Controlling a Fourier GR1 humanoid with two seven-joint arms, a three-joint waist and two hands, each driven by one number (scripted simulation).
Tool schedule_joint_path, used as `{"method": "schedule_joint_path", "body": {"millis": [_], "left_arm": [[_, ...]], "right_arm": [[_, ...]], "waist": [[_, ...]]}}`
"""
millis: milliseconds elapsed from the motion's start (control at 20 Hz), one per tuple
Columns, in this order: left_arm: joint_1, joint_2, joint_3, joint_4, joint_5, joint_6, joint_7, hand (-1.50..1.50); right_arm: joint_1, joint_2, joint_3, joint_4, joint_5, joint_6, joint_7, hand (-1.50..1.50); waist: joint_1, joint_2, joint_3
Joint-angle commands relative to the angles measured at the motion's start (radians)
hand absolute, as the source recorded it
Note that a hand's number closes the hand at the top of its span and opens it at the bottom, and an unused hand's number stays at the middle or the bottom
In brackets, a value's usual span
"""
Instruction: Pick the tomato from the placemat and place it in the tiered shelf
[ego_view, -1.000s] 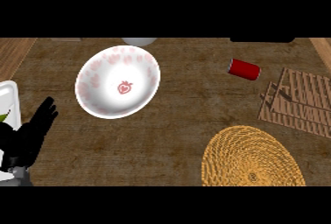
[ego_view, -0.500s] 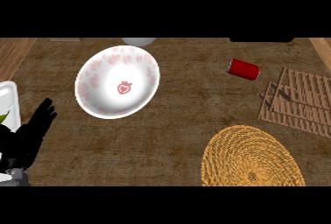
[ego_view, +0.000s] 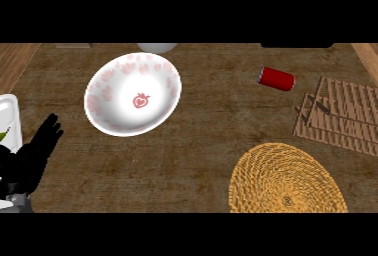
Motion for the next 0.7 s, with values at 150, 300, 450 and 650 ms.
{"method": "schedule_joint_path", "body": {"millis": [150, 300, 450, 650], "left_arm": [[0.004, -0.008, 0.001, 0.008, -0.009, -0.001, -0.008, 0.00], [0.015, -0.006, 0.002, -0.057, 0.012, -0.011, 0.051, 0.00], [-0.012, 0.014, 0.028, 0.014, 0.009, -0.016, 0.018, 0.00], [0.005, -0.003, 0.019, 0.002, -0.008, -0.006, -0.001, 0.00]], "right_arm": [[-0.074, 0.004, -0.114, 0.109, -0.165, 0.104, 0.029, -1.50], [-0.063, 0.015, -0.154, 0.116, -0.223, 0.139, 0.055, -1.50], [-0.098, -0.011, -0.235, 0.177, -0.309, 0.175, 0.069, -1.50], [-0.063, -0.084, -0.353, 0.160, -0.408, 0.243, 0.137, -1.50]], "waist": [[-0.006, -0.002, 0.000], [-0.009, -0.004, 0.000], [-0.012, -0.004, 0.000], [-0.020, -0.005, 0.000]]}}
